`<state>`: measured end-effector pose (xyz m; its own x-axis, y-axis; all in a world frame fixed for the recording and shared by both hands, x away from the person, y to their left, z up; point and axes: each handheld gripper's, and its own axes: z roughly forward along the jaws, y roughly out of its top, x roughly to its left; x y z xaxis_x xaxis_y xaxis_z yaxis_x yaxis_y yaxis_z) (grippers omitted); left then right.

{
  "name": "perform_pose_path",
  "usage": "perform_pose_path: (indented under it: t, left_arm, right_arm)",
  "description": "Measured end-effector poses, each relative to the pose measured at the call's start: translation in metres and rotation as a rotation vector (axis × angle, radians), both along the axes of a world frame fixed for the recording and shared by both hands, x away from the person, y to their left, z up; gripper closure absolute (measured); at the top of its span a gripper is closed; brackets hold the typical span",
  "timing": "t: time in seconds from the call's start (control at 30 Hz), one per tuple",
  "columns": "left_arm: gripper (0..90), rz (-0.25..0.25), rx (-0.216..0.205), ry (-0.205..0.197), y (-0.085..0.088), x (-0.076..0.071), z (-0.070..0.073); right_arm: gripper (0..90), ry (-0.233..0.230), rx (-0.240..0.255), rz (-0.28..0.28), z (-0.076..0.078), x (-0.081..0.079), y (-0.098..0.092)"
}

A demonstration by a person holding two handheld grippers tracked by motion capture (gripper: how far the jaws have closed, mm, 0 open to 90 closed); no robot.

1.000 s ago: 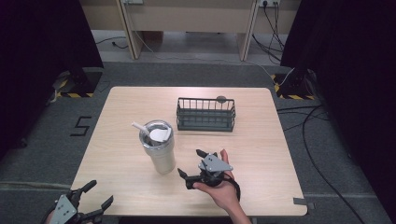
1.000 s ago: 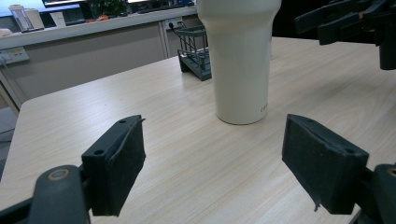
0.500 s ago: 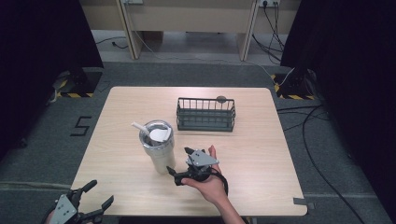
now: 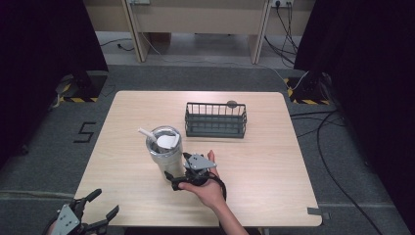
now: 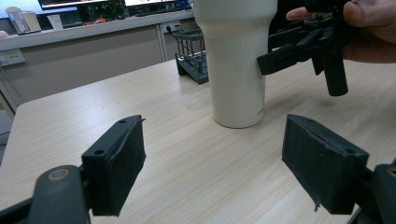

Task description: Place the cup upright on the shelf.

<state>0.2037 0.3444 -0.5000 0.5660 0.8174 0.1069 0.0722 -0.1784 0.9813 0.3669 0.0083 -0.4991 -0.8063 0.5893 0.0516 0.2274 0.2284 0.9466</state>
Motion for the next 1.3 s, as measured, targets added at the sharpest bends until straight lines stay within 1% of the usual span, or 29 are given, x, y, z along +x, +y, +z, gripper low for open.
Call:
perform_pose_path:
  t: [0.07, 0.17, 0.27, 0.4, 0.43, 0.57, 0.6, 0.67, 0.73, 0.77, 0.83, 0.97, 1.03, 1.13, 1.17, 1.3]
  left_arm:
    - [20.7, 0.000, 0.000, 0.001, 0.000, 0.000, 0.000]
    - [20.7, 0.000, 0.001, 0.001, 0.000, 0.000, 0.000]
    - [20.7, 0.000, 0.001, 0.002, 0.000, 0.000, 0.000]
    - [20.7, 0.001, 0.003, 0.006, 0.000, 0.000, -0.001]
    - [20.7, 0.001, 0.003, 0.006, 0.000, 0.000, -0.001]
    - [20.6, -0.003, 0.005, 0.006, 0.000, 0.000, -0.001]
    - [20.6, -0.003, 0.004, 0.005, 0.000, 0.000, -0.001]
    - [20.5, -0.002, 0.004, 0.004, 0.001, 0.000, -0.001]
    - [20.5, -0.001, 0.002, 0.005, 0.001, 0.000, -0.001]
    - [20.5, -0.003, 0.002, 0.007, 0.001, 0.000, -0.001]
    - [20.5, -0.005, 0.004, 0.006, 0.000, 0.000, -0.001]
    - [20.5, -0.005, 0.004, 0.005, 0.000, 0.000, -0.001]
    - [20.5, -0.005, 0.004, 0.007, 0.000, 0.000, -0.001]
    - [20.5, -0.005, 0.000, 0.007, 0.000, 0.000, -0.001]
    - [20.5, -0.005, 0.000, 0.008, 0.000, 0.000, -0.001]
    - [20.5, -0.005, -0.003, 0.008, 0.000, 0.000, -0.001]
  right_arm:
    - [8.7, 0.004, 0.001, -0.009, -0.002, 0.002, 0.003]
    - [8.7, -0.009, 0.001, -0.002, -0.003, 0.004, 0.008]
    - [7.8, -0.012, 0.007, -0.004, -0.003, 0.007, 0.012]
    - [7.6, -0.030, 0.014, 0.000, -0.003, 0.011, 0.017]
    - [7.4, -0.037, 0.024, 0.007, -0.003, 0.012, 0.019]
    - [6.0, -0.054, 0.035, 0.004, -0.004, 0.015, 0.022]
    - [8.3, -0.054, 0.040, 0.002, -0.004, 0.015, 0.023]
    - [9.1, -0.067, 0.041, 0.009, -0.006, 0.016, 0.025]
    - [9.3, -0.066, 0.041, 0.011, -0.006, 0.016, 0.025]
    - [9.6, -0.057, 0.043, 0.025, -0.006, 0.018, 0.024]
    - [9.7, -0.057, 0.043, 0.026, -0.006, 0.018, 0.024]
    - [9.8, -0.078, 0.052, 0.023, -0.008, 0.018, 0.024]
    - [9.9, -0.076, 0.059, 0.019, -0.009, 0.017, 0.024]
    - [10.0, -0.088, 0.067, 0.020, -0.010, 0.017, 0.023]
    - [10.0, -0.084, 0.070, 0.020, -0.010, 0.017, 0.024]
    - [10.0, -0.094, 0.069, 0.015, -0.010, 0.016, 0.024]
